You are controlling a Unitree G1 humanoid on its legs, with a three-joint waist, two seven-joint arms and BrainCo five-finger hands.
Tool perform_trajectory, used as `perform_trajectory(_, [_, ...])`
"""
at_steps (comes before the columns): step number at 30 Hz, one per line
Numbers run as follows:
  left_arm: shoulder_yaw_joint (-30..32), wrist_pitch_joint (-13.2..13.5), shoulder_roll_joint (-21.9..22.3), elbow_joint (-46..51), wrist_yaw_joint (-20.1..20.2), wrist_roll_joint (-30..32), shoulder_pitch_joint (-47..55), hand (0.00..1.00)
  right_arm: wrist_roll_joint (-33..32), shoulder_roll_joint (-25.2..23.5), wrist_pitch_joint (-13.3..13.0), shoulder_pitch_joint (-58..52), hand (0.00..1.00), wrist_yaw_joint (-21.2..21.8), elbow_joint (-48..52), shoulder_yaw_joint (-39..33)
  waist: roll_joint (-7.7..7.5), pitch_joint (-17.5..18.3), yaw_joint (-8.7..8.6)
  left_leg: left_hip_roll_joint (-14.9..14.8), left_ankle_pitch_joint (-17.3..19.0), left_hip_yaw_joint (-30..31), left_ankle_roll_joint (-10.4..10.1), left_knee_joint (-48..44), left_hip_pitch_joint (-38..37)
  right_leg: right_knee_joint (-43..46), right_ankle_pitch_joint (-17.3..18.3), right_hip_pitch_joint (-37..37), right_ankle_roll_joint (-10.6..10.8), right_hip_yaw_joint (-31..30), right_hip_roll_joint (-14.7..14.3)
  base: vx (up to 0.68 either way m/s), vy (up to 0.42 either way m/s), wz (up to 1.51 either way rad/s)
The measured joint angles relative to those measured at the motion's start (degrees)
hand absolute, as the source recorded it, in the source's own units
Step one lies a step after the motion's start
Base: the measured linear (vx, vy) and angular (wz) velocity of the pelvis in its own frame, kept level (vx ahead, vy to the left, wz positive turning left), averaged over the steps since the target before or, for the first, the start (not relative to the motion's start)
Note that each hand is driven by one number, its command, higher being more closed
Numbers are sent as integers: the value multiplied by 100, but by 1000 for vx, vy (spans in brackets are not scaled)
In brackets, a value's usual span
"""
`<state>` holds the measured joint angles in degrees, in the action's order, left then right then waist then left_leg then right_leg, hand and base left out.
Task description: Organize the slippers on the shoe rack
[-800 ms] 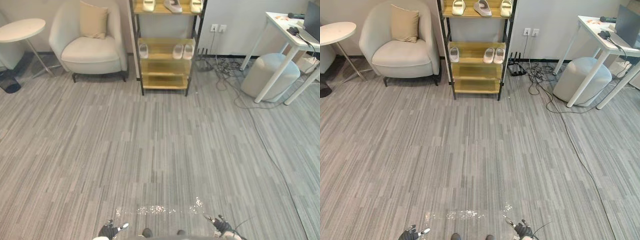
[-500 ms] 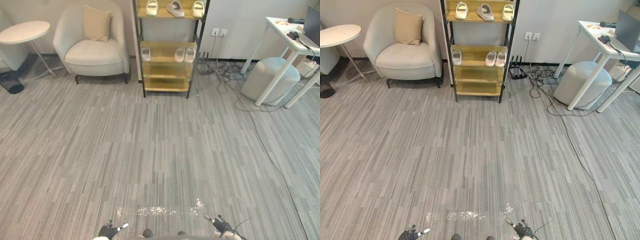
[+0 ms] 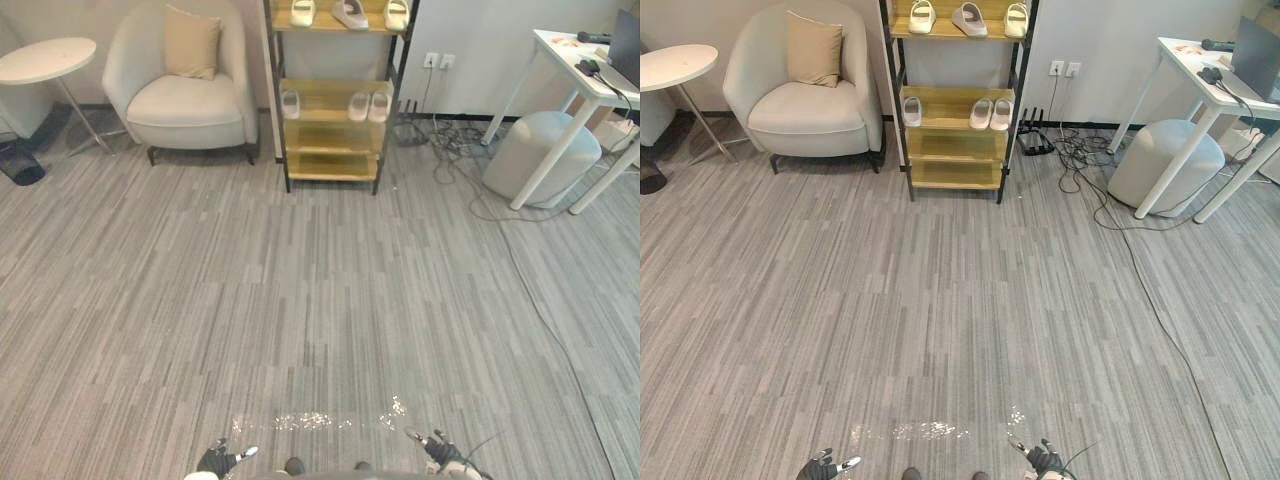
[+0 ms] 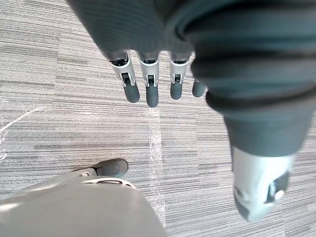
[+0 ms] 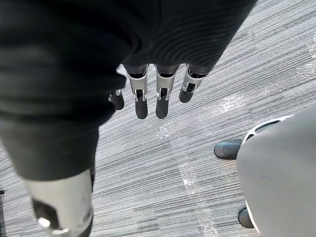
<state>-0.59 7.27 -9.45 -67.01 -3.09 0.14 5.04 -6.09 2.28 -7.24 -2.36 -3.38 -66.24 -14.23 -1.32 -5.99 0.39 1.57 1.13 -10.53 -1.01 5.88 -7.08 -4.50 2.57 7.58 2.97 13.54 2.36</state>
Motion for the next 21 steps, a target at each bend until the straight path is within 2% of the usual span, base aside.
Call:
perform_trajectory(14, [-276, -13, -104, -3, -2, 85, -61, 0, 36, -9, 1, 12, 0, 32, 21, 126, -80, -59, -1, -54, 28, -199, -28, -3, -96, -53, -48, 50, -68, -175, -52, -9, -14, -6])
perform_trajectory(16, [-265, -19, -115, -3, -4, 82, -105, 0, 24, -6, -1, 16, 0, 39, 27, 147, -98, -88, 4, -123, 249, -290, -44, -360, 77, 65, -1, -25, -102, -216, -61, -14, -46, -13])
perform_trajectory(17, [-258, -19, -124, 0, -6, 78, -120, 0, -24, -2, -2, 16, 0, 55, 29, 160, -99, -100, 11, -222, 553, -362, -86, -980, 368, 222, 92, -121, -132, -252, -57, -19, -39, -22])
perform_trajectory(18, [-256, -22, -119, -1, -6, 74, -156, 0, -94, 15, -8, 16, 0, 67, 54, 156, -38, -146, 12, -427, 912, -542, -181, -1870, 723, 353, 258, -201, -194, -287, -93, -35, -45, -24])
perform_trajectory(19, [-253, -24, -124, -2, -7, 66, -153, 0, -125, 23, -9, 16, 0, 64, 64, 151, -34, -176, 14, -517, 994, -644, -258, -2280, 877, 380, 314, -200, -211, -308, -94, -32, -45, -22])
perform_trajectory(20, [-203, -20, -126, 13, -6, 37, -174, 0, -147, 43, -7, 17, 0, 64, 68, 151, -36, -215, 19, -666, 1023, -760, -306, -3037, 1175, 453, 378, -189, -242, -346, -87, -12, -46, -20])
perform_trajectory(21, [-19, -22, -62, 53, -9, -36, -198, 0, -189, 86, -4, 7, 0, 62, 124, 142, 30, -265, 24, -901, 997, -850, -302, -3938, 1512, 581, 477, -164, -260, -396, -98, 23, -44, -23])
